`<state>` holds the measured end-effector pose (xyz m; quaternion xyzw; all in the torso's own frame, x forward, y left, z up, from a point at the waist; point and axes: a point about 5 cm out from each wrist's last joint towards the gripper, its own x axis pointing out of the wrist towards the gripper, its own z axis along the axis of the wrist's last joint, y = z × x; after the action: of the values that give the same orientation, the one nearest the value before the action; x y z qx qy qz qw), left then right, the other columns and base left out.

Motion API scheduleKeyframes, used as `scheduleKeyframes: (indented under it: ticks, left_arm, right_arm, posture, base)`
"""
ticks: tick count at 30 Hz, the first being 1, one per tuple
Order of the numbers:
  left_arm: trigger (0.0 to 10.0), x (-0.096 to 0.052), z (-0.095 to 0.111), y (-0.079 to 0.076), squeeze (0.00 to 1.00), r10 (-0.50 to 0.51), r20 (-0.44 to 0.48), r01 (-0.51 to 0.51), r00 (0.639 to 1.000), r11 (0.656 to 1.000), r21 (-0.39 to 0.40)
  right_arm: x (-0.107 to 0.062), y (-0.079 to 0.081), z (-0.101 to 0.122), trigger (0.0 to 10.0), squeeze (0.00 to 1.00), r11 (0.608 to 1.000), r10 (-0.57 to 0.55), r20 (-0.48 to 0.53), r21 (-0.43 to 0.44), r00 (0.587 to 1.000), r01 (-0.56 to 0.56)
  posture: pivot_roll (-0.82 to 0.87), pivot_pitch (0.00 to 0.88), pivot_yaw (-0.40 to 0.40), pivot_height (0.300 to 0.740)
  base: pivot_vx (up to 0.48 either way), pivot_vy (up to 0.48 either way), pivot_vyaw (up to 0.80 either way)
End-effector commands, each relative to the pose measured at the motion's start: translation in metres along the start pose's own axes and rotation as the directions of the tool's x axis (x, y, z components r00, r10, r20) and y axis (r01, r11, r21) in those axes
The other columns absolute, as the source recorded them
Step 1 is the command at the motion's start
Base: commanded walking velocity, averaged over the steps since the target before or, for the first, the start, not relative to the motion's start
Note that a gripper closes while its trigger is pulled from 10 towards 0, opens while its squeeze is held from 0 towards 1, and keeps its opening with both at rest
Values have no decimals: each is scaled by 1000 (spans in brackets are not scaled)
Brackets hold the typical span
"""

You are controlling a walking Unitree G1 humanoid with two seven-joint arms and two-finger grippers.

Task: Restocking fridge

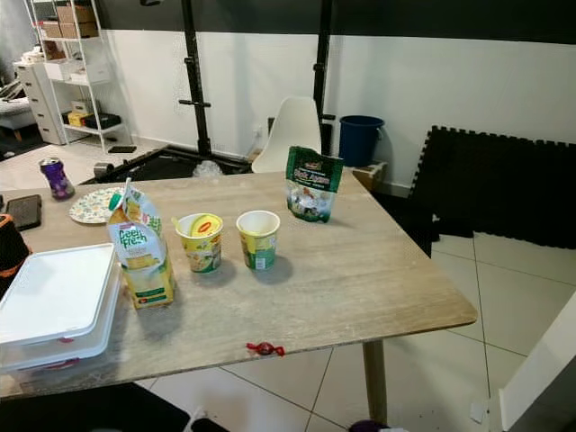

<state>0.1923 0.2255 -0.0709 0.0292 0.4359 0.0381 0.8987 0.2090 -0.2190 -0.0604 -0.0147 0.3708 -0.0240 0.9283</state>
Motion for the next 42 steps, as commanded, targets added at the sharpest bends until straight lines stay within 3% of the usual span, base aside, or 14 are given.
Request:
scheduleKeyframes:
  ticks: [1, 6, 17, 32, 42]
  left_arm:
    - [10000, 0, -3, 1, 0, 3, -15, -3, 1000, 1000, 3]
    - [10000, 1, 3, 1, 0, 2, -7, -1, 1000, 1000, 30]
    - [10000, 4, 15, -7, 0, 7, 26, -7, 1000, 1000, -6]
    - [10000, 3, 10, -3, 0, 5, 3, -5, 1000, 1000, 6]
    - [10000, 5, 13, -11, 0, -26, -6, 26, 1000, 999, 29]
  right_arm:
    - [1, 3, 3, 10000, 0, 1000, 14, 26, 11, 1000, -14]
    - [1, 8, 1, 10000, 0, 998, 54, 12, 22, 998, -54]
    - [1, 9, 0, 10000, 0, 998, 61, -7, -17, 998, -61]
    - [2, 10, 2, 10000, 0, 998, 67, -4, 0, 998, -67]
    - [1, 7, 3, 10000, 0, 998, 51, 30, 28, 998, -52]
  posture:
    - [-46, 56, 22, 734]
    - [-40, 59, 21, 734]
    - [-48, 63, -2, 734]
    - [-45, 49, 6, 734]
    - [-57, 56, 27, 734]
  base:
    - [0, 0, 0]
    - [0, 0, 0]
    - [0, 0, 0]
    - [0, 0, 0]
    - [0, 0, 0]
